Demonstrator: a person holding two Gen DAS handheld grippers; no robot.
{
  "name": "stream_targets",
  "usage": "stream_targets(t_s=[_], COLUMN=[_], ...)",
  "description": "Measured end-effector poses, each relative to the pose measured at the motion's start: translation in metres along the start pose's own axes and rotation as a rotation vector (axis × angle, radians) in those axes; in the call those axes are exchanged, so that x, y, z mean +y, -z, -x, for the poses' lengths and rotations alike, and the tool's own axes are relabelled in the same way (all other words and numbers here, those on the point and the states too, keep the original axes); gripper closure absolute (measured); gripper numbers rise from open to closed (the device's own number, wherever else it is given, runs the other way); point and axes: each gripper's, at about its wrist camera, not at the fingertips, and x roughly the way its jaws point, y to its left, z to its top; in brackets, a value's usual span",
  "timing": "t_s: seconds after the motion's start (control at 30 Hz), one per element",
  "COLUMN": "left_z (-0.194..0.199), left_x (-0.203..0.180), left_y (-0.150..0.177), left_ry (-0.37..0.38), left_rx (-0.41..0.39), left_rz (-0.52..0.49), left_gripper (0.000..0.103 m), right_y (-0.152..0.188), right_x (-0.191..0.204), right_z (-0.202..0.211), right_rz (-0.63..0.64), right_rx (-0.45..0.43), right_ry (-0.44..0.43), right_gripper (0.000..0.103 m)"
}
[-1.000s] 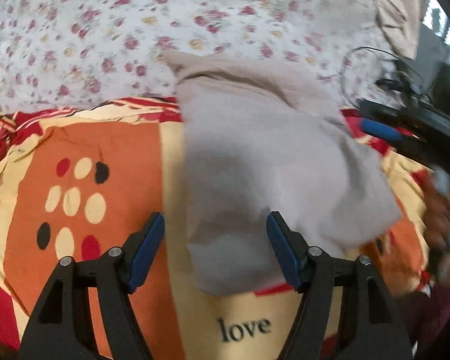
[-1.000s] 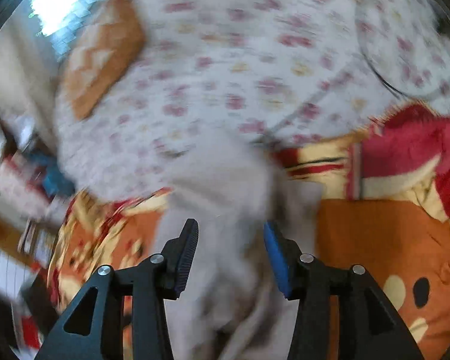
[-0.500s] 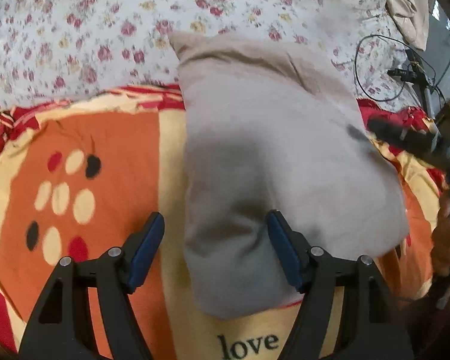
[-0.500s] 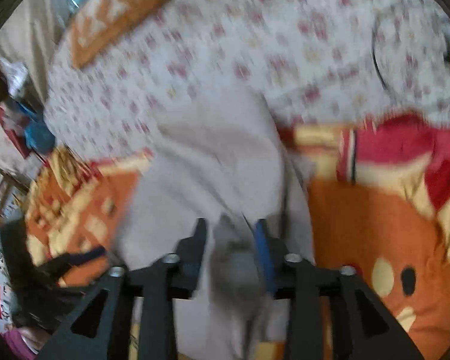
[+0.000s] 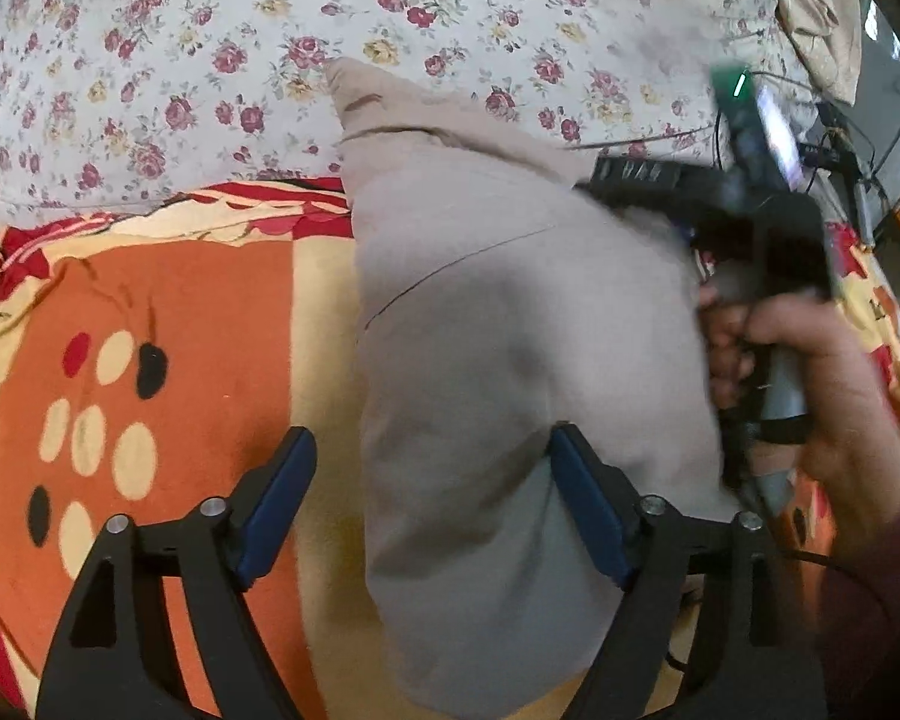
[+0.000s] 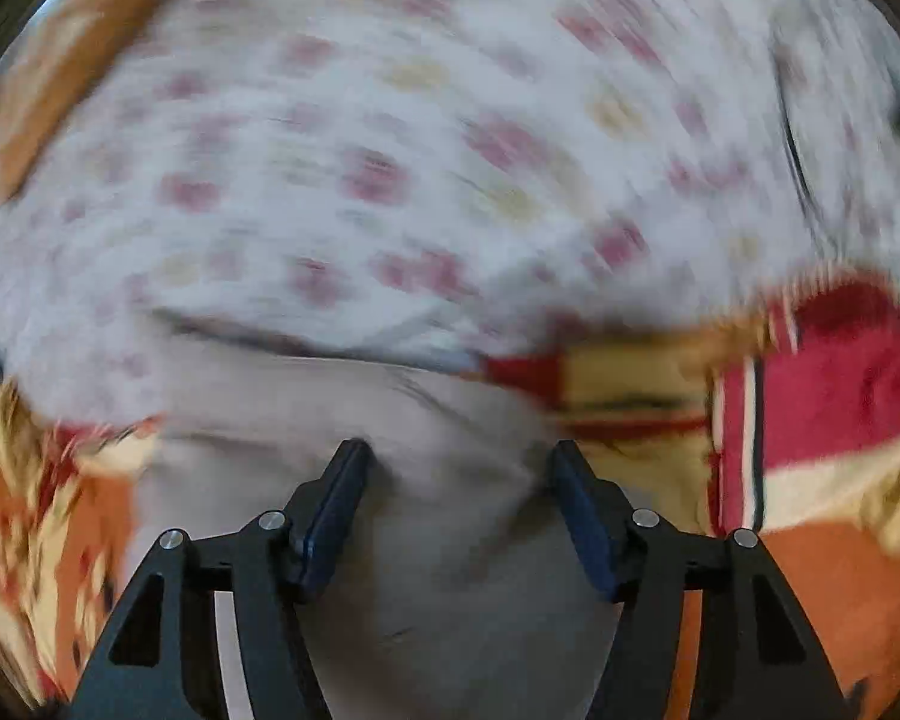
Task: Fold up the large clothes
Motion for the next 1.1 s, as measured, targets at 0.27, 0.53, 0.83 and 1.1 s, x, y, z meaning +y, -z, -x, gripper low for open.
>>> stream_targets(t_s=[0.27, 0.53, 0.83, 1.1], left_z=[0.015, -0.013, -0.040, 0.054], left_x=[0.016, 0.042, 0.038, 0.032], left_y=[-0.002, -0.009, -0.019, -0.009], left_ry=[0.088, 0.261, 0.451, 0.447], left_rx=[-0.004, 0.083, 0.152, 0.050], left_rz=[0.063, 0.233, 0.275, 0.103], left_gripper=[0.021, 0.017, 0.041, 0.070], right_y=[0.008, 0.052, 0.055, 0.069], right_x=[-0.022, -0.061, -0.033, 0.002], right_z=[0.052, 0.076, 0.041, 0.119], right_rz=[0.027, 0.074, 0.019, 0.109], right_rx=[0.042, 0.149, 0.214, 0.100], right_ry=[-0.092, -0.269, -0.436, -0.492], right_gripper=[0.027, 0.005, 0.036, 0.072])
